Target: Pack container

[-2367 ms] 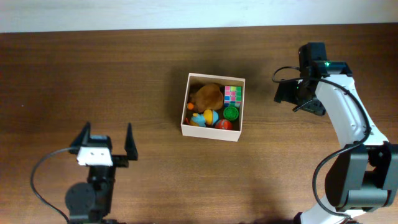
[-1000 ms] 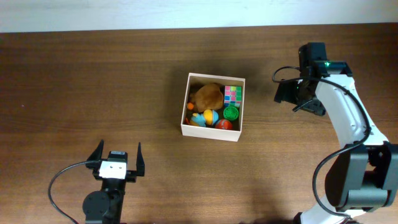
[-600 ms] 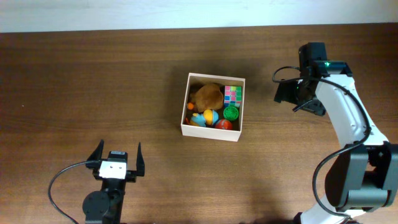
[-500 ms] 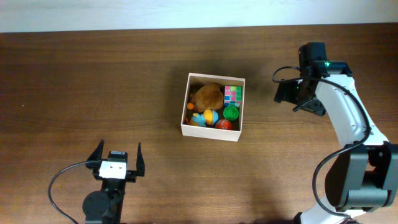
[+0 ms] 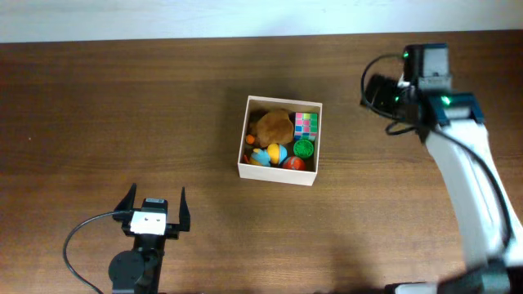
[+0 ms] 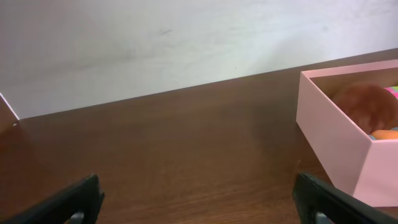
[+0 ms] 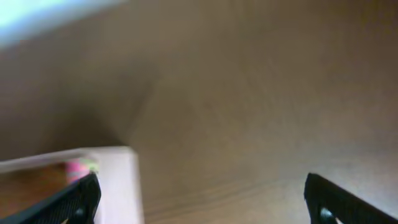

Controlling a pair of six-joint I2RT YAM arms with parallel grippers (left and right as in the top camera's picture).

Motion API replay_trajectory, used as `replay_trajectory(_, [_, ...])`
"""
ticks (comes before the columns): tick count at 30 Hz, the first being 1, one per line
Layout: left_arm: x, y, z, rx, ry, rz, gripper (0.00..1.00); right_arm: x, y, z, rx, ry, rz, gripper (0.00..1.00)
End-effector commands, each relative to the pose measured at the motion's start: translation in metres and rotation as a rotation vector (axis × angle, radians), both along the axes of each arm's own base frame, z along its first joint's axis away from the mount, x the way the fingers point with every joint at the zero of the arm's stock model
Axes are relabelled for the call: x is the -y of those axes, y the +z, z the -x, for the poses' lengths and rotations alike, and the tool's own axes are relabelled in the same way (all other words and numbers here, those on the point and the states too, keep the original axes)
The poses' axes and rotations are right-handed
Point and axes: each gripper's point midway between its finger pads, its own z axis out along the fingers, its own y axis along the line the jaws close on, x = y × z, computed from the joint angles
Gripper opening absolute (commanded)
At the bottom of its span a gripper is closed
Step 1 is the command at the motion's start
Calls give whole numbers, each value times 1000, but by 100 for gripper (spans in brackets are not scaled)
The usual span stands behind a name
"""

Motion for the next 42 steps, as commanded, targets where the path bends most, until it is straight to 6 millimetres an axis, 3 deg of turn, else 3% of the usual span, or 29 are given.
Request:
replay_trajectory(1, [-1, -1, 0, 4, 7, -13, 99, -15, 81, 9, 248, 55, 24, 99])
replay_trajectory(4, [-1, -1, 0, 4, 7, -13, 99, -21, 117, 20, 358, 91, 38, 99])
replay_trajectory(6, [-1, -1, 0, 4, 7, -13, 99, -22, 141, 39, 425, 99, 37, 99])
replay_trajectory(11, [-1, -1, 0, 4, 7, -13, 99, -19, 160, 66, 579, 114, 62, 99])
replay_trajectory(14, [-1, -1, 0, 4, 7, -13, 99, -17, 157, 80, 680, 117, 72, 99])
replay_trajectory(21, [-1, -1, 0, 4, 7, -13, 99, -13, 108, 116, 837, 107, 66, 99])
replay_trajectory(30, [-1, -1, 0, 4, 7, -13, 99, -11, 21, 153, 826, 123, 58, 99])
replay_trajectory(42, [-1, -1, 0, 4, 7, -13, 99, -14, -30, 172, 832, 185, 90, 99])
